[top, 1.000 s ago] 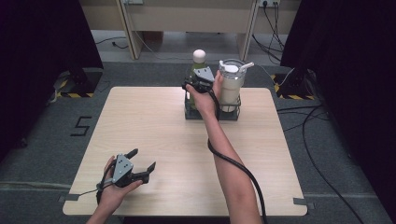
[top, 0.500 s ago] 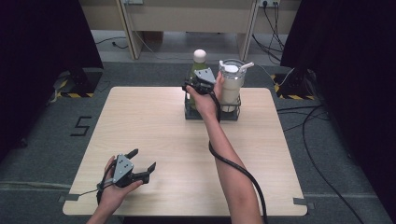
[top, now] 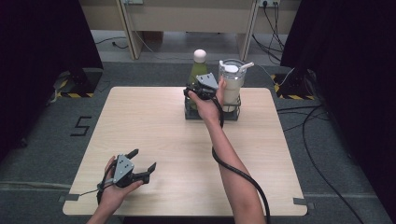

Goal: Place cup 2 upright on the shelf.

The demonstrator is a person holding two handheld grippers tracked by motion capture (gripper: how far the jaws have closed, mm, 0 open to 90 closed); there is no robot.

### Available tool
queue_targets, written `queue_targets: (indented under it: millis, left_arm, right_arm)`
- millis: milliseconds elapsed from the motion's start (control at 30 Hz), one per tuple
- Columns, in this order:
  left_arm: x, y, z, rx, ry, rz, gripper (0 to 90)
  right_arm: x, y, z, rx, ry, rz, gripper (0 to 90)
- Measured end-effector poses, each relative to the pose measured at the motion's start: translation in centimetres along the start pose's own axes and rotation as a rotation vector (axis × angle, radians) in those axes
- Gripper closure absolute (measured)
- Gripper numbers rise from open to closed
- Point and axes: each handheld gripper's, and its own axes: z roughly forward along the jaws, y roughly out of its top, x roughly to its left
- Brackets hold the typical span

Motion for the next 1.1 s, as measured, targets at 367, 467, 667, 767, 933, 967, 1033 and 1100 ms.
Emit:
queue_targets:
  millis: [367, 467, 667, 767, 933, 967, 1033, 1100]
  left_arm:
    - [0.0, 0.0, 0.0, 0.001, 0.002, 0.001, 14.1]
    - [0.0, 0.0, 0.0, 0.002, 0.003, 0.002, 14.1]
    - [-0.1, 0.0, 0.0, 0.005, 0.003, 0.006, 14.1]
    - [-0.1, 0.0, 0.0, 0.005, 0.004, 0.002, 14.1]
    - [-0.1, -0.1, 0.0, 0.009, 0.005, 0.004, 14.1]
    - [-0.1, -0.1, 0.0, 0.009, 0.005, 0.004, 14.1]
    - [-0.1, -0.1, 0.1, 0.010, 0.005, 0.005, 14.1]
    - [-0.1, -0.1, 0.1, 0.010, 0.005, 0.005, 14.1]
  right_arm:
    - [-1.1, -0.9, -2.0, -0.001, 0.018, 0.006, 14.2]
    - [-1.7, -1.4, -2.8, 0.005, 0.025, 0.015, 14.4]
    - [-3.2, -2.6, -4.8, 0.013, 0.025, 0.007, 14.5]
    - [-3.6, -3.2, -5.4, 0.016, 0.025, 0.008, 14.5]
    - [-4.6, -4.2, -7.2, 0.024, 0.021, 0.003, 14.6]
    - [-4.8, -4.4, -7.5, 0.022, 0.020, 0.000, 14.6]
    - [-5.0, -4.5, -7.9, 0.019, 0.019, -0.002, 14.6]
    - [-5.4, -4.8, -8.8, 0.014, 0.020, 0.001, 14.6]
